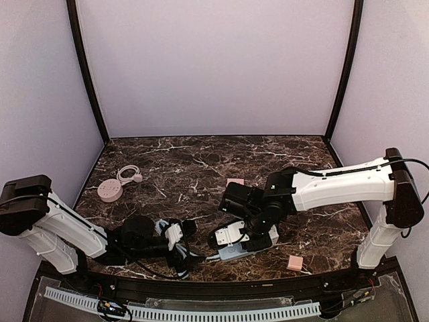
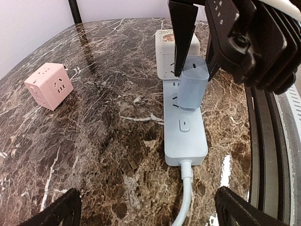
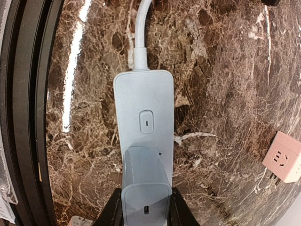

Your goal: Insert the plug

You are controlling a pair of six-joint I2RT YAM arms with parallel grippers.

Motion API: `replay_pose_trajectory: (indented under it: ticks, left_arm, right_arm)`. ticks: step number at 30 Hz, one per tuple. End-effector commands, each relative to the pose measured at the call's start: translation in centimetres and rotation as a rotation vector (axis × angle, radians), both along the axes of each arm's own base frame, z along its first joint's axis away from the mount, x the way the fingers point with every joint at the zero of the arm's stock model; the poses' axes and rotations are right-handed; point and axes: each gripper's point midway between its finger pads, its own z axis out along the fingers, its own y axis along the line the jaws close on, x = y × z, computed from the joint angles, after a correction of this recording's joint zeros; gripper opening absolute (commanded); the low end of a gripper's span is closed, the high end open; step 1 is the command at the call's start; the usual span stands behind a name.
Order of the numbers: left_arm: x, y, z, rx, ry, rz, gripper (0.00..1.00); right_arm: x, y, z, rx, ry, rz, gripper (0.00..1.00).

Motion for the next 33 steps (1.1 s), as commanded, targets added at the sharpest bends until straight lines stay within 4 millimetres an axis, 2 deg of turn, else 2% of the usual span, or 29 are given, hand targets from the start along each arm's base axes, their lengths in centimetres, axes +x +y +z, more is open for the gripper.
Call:
replay_pose_trajectory:
  ticks: [1,8,20,27,33]
  left_arm:
    - [-0.1,0.3,0.2,-0.007,-0.011,0.0,0.99]
    - [-0.2,0.3,0.1,-0.005,-0.011,-0.005,0.99]
    - [-0.4,0.4,0.1,-0.003,-0.01,-0.013,0.99]
    - [-0.5,0.5,0.0,-0.002,-0.013,-0.013,0.99]
    - [-0.4,0.4,-0.2,-0.004,-0.014,-0.012,0.99]
  right_arm:
    - [0.0,-0.4,-1.0,-0.024,-0.004,0.006,0.0]
    - [-0.2,-1.0,-2.2,-0.059,0.028,0.003,0.0]
    - [1.6,-1.9,-4.8,-0.129,0.055,-0.035,0.0]
    - [1.4,-2.9,-6.8,-0.187,0.082,-0.036,0.0]
    - [1.1,-2.9,-8.3,-0.214,0.111,-0.047,0.0]
